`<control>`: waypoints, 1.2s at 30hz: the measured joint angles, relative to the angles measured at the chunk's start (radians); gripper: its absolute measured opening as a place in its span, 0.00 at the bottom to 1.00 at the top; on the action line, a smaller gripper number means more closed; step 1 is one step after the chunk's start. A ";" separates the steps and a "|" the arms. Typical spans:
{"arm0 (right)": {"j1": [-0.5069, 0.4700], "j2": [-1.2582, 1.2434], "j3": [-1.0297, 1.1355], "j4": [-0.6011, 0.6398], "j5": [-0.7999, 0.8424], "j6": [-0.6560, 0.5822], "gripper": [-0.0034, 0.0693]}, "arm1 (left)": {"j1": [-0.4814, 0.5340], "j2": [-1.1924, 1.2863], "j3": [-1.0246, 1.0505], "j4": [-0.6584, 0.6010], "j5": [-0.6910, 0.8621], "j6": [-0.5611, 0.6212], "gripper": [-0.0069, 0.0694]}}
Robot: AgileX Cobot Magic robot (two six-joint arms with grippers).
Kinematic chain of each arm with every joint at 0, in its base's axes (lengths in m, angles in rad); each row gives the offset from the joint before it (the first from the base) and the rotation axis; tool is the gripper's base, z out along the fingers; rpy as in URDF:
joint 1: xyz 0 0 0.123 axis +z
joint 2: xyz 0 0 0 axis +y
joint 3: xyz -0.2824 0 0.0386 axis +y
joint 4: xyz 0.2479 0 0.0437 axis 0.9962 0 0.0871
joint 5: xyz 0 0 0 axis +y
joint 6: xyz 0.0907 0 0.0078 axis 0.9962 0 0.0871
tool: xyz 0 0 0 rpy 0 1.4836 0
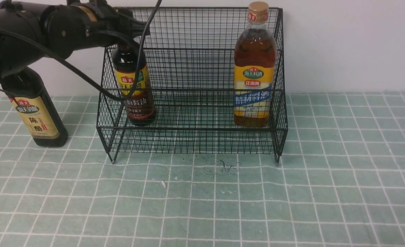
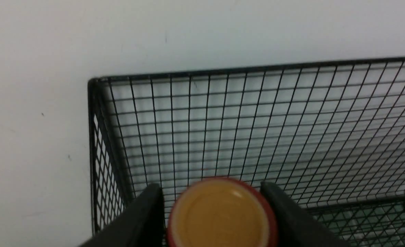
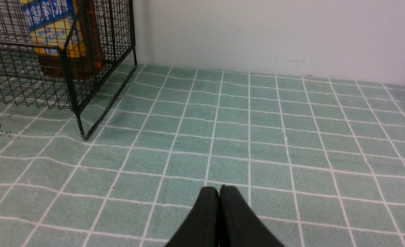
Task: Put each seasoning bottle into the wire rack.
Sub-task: Use the left arm to put the condiment bottle back on the shelf, then use the left arm to grab the condiment bottle closest to it
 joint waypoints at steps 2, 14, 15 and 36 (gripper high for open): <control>0.000 0.000 0.000 0.000 0.000 0.000 0.03 | 0.000 -0.020 -0.005 0.008 -0.001 0.001 0.63; 0.000 0.000 0.000 0.000 0.000 0.000 0.03 | 0.046 -0.236 -0.008 0.200 -0.006 0.077 0.69; 0.000 0.000 0.000 0.000 0.000 0.000 0.03 | 0.064 -0.251 -0.008 0.204 -0.006 0.077 0.69; 0.000 0.000 0.000 0.000 0.000 0.000 0.03 | 0.339 -0.185 -0.013 0.206 0.252 -0.035 0.69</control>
